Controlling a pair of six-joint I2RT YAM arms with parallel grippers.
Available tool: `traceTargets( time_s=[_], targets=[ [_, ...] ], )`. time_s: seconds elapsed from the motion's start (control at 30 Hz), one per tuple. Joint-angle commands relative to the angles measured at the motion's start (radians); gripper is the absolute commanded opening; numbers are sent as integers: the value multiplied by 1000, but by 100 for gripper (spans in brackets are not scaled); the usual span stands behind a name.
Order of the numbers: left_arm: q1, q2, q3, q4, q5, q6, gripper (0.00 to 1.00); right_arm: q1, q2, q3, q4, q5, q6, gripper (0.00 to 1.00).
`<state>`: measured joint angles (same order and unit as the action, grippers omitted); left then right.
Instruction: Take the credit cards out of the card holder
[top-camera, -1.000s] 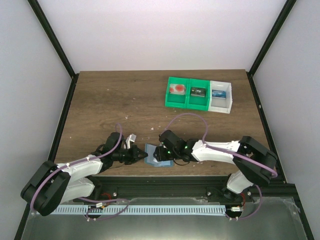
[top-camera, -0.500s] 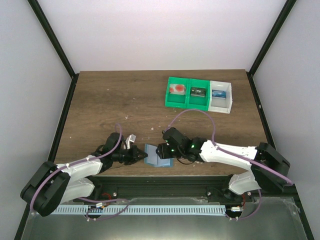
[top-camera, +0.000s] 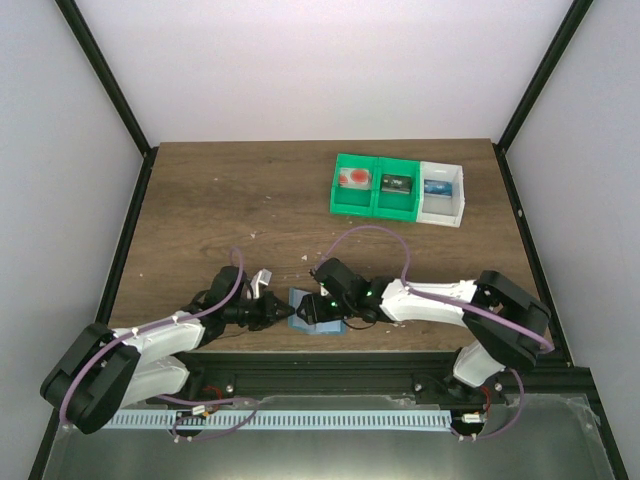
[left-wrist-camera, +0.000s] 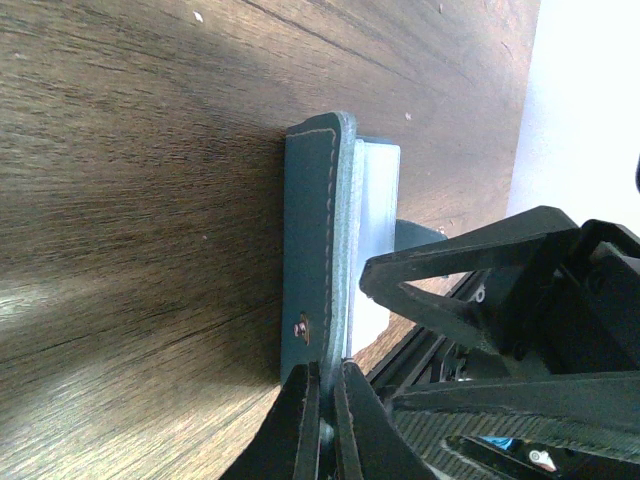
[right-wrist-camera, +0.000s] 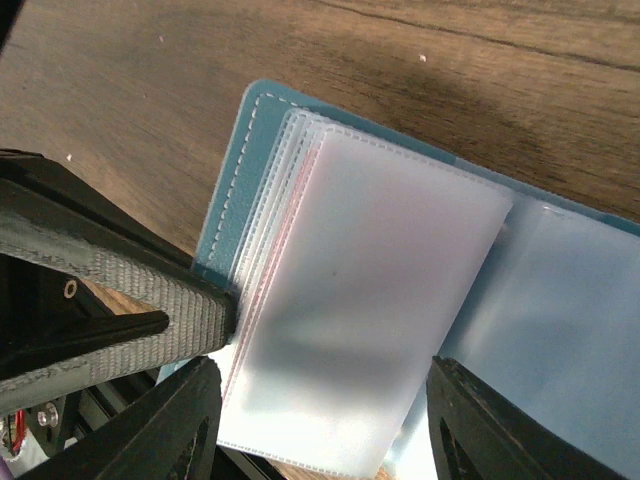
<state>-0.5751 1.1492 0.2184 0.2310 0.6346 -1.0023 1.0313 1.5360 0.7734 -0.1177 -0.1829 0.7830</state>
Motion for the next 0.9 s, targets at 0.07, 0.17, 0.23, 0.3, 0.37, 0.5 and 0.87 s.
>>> traceTargets(
  time_s=[0.07,0.17,0.23,0.3,0.37,0.5,0.87],
  targets=[
    [-4,3,6,14,17,-2,0,9,41,4,39,-31,7,58],
    [-5,3,6,13,16,-3,0,10,48,-5,55,-40,6,58],
    [-4,4,6,14,16,-2,0,10,55,-8,60,-43,8,58],
    [-5,4,6,16,16,-3,0,10,62,-9,59,-42,11,58],
    [-5,4,7,16,16,-4,0,9,67,-13,58,-38,13,57],
    [-5,-2,6,10,15,-3,0,9,65,-22,46,-19,14,52],
    [-5,15,15,6,16,5,0,10,-3,-39,-62,105,3,51]
  ],
)
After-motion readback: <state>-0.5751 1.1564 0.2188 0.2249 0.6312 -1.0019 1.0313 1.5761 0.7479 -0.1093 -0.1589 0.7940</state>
